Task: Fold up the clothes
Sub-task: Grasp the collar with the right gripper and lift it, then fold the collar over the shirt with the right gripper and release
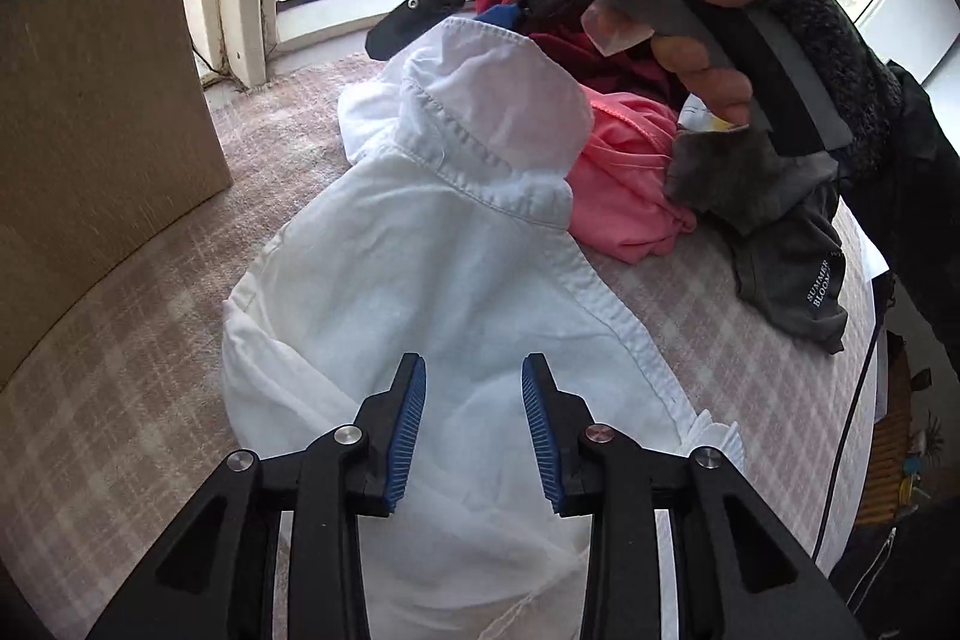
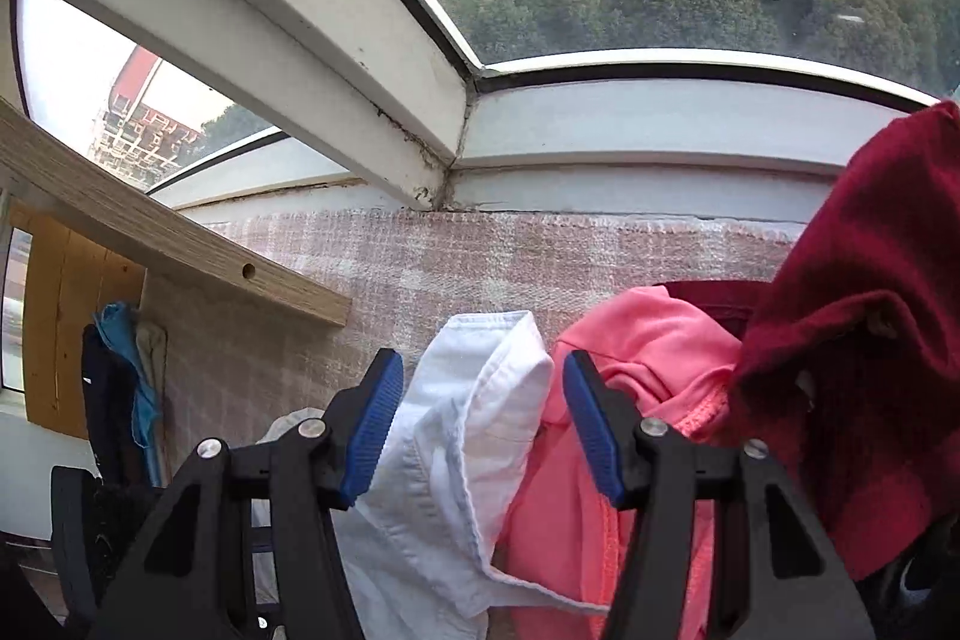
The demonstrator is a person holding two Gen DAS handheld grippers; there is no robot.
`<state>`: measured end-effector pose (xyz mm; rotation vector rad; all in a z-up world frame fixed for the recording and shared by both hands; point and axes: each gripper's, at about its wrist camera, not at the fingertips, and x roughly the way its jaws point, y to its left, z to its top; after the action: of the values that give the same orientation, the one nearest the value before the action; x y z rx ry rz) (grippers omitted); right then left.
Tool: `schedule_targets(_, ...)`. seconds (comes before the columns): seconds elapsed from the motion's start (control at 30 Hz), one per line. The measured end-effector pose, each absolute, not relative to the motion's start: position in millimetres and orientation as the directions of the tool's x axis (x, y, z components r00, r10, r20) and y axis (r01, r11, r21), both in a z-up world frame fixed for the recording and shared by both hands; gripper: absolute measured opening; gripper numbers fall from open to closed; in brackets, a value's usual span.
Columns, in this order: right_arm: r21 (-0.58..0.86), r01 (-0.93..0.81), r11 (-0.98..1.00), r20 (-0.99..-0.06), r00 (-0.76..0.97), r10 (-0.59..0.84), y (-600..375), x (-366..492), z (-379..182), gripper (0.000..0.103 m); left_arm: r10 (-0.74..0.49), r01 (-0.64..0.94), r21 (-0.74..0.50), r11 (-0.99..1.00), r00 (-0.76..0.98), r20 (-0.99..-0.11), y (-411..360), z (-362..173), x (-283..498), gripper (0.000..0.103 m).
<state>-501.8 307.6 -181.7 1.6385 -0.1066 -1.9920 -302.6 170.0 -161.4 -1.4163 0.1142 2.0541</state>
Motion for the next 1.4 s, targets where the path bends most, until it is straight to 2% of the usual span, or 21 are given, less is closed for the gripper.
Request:
schedule_targets(0.1,0.302,0.375,-0.876,-0.933,-0.072,-0.352,292.7,-505.8,-190.6,0.055,0.405,-0.566,-0.219,-0.795,-0.227,-0.886,168.8,-161.6,-296.4,0.033)
schedule_targets(0.17,0.305,0.383,-0.872,-0.938,-0.038,-0.345,287.6,-504.7,-199.1,0.054,0.402,-0.559,-0.221,-0.799,-0.225,-0.887,163.8,-161.3,-296.3,0.033)
schedule_targets(0.2,0.308,0.387,-0.869,-0.939,-0.021,-0.342,285.1,-503.9,-203.2,0.049,0.411,-0.554,-0.23,-0.8,-0.228,-0.883,160.8,-159.9,-295.7,0.033)
schedule_targets(0.23,0.323,0.39,-0.863,-0.933,-0.025,-0.36,285.2,-502.2,-203.4,0.025,0.416,-0.55,-0.235,-0.801,-0.23,-0.88,158.2,-159.3,-295.2,0.033)
schedule_targets(0.27,0.344,0.378,-0.86,-0.923,-0.032,-0.383,287.7,-500.9,-202.0,0.012,0.407,-0.55,-0.226,-0.804,-0.23,-0.884,156.4,-160.9,-294.8,0.033)
schedule_targets(0.33,0.406,0.352,-0.843,-0.892,-0.051,-0.45,296.0,-496.4,-193.6,0.008,0.388,-0.551,-0.209,-0.808,-0.231,-0.893,152.9,-164.3,-294.2,0.033)
schedule_targets(0.5,0.516,0.307,-0.8,-0.81,-0.128,-0.572,318.3,-475.0,-153.2,0.006,0.37,-0.572,-0.182,-0.8,-0.231,-0.9,151.1,-177.3,-292.2,0.034)
schedule_targets(0.7,0.54,0.306,-0.784,-0.767,-0.206,-0.608,323.6,-424.0,-101.7,0.006,0.372,-0.579,-0.182,-0.795,-0.227,-0.9,147.6,-176.8,-290.6,0.035)
schedule_targets(0.93,0.51,0.335,-0.792,-0.728,-0.322,-0.605,320.3,-352.8,-43.0,0.006,0.389,-0.567,-0.15,-0.81,-0.326,-0.862,104.0,-117.8,-256.4,0.036)
schedule_targets(1.0,0.485,0.347,-0.802,-0.723,-0.357,-0.592,319.2,-325.8,-31.1,0.006,0.39,-0.559,-0.138,-0.817,-0.361,-0.847,85.0,-99.4,-242.7,0.04)
schedule_targets(1.1,0.487,0.372,-0.79,-0.697,-0.379,-0.609,317.9,-274.3,-13.4,0.006,0.392,-0.549,-0.136,-0.824,-0.38,-0.838,66.9,-87.8,-231.6,0.041)
schedule_targets(1.23,0.445,0.408,-0.797,-0.687,-0.415,-0.596,314.2,-192.1,-10.6,0.006,0.393,-0.538,-0.142,-0.831,-0.389,-0.833,47.5,-79.5,-220.8,0.041)
schedule_targets(1.4,0.449,0.334,-0.828,-0.738,-0.384,-0.555,319.7,-101.9,-58.4,0.006,0.42,-0.549,-0.165,-0.819,-0.378,-0.825,36.0,-70.5,-212.6,0.041)
